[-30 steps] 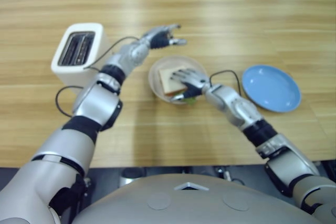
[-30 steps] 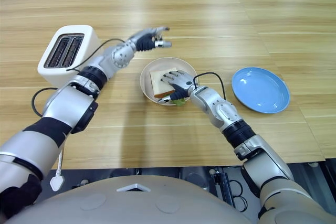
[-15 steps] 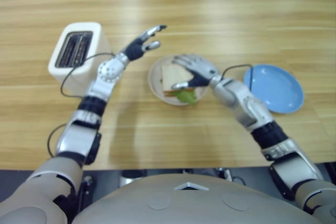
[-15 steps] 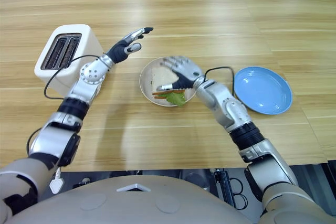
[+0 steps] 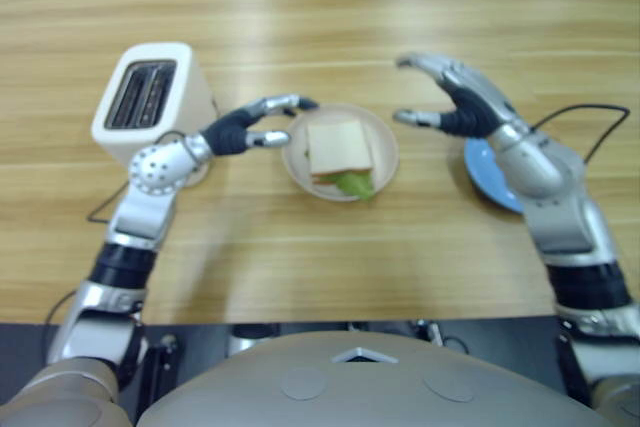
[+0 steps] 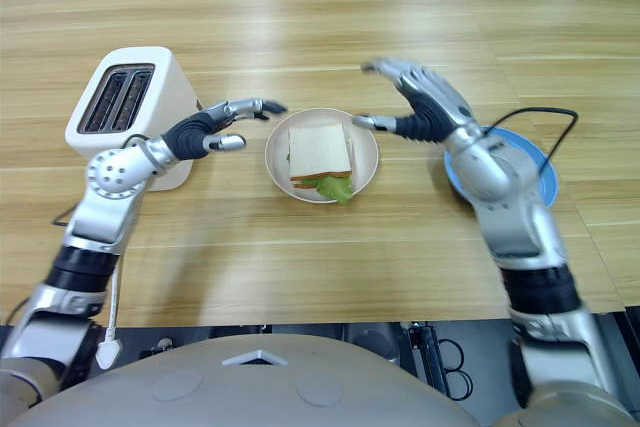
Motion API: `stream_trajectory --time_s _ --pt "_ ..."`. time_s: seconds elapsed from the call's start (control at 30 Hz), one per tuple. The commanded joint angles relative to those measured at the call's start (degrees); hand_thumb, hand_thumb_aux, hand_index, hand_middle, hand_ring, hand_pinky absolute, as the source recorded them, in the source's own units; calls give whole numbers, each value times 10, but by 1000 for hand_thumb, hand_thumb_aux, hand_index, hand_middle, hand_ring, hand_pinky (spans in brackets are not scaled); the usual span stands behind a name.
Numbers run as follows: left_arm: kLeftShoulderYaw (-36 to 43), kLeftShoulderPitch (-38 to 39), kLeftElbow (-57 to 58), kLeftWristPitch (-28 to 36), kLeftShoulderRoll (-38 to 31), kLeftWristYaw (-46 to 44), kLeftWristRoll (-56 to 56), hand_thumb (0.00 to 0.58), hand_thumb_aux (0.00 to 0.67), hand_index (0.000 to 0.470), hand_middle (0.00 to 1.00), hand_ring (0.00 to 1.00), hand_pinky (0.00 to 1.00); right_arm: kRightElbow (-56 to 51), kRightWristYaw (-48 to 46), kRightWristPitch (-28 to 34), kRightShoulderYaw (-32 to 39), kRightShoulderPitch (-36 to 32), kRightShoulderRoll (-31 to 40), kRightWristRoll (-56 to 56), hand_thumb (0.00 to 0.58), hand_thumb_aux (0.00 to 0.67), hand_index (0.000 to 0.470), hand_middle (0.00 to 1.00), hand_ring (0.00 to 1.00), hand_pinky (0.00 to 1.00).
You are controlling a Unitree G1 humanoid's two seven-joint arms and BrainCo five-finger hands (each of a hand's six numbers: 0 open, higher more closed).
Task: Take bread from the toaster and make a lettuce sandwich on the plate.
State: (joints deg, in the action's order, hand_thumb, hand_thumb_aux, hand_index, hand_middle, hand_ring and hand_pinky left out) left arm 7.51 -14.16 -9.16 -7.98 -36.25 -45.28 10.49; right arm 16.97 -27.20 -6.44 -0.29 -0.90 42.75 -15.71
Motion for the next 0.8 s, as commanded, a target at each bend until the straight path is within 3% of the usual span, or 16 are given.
stream_trajectory --time_s 0.03,0.13,0.37,0.53,0.8 --pt "28 49 -67 72 -93 -114 19 580 670 460 1000 1000 1000 61 -115 50 -18 80 59 70 580 670 460 1000 1000 1000" --pt "49 86 -98 97 -140 -140 -13 580 670 460 1000 1000 1000 94 -164 81 -14 120 89 95 580 670 460 1000 1000 1000" --pt "141 102 -99 123 -119 -150 -91 580 670 460 1000 1000 1000 79 -204 119 71 101 80 65 580 670 460 1000 1000 1000" --pt "218 70 -9 107 -52 -138 -163 580 670 460 1000 1000 1000 14 -214 122 153 65 48 25 580 670 460 1000 1000 1000" --pt "244 -28 206 38 36 -50 -263 580 670 460 1000 1000 1000 -179 -185 78 248 -57 -34 -55 580 670 460 1000 1000 1000"
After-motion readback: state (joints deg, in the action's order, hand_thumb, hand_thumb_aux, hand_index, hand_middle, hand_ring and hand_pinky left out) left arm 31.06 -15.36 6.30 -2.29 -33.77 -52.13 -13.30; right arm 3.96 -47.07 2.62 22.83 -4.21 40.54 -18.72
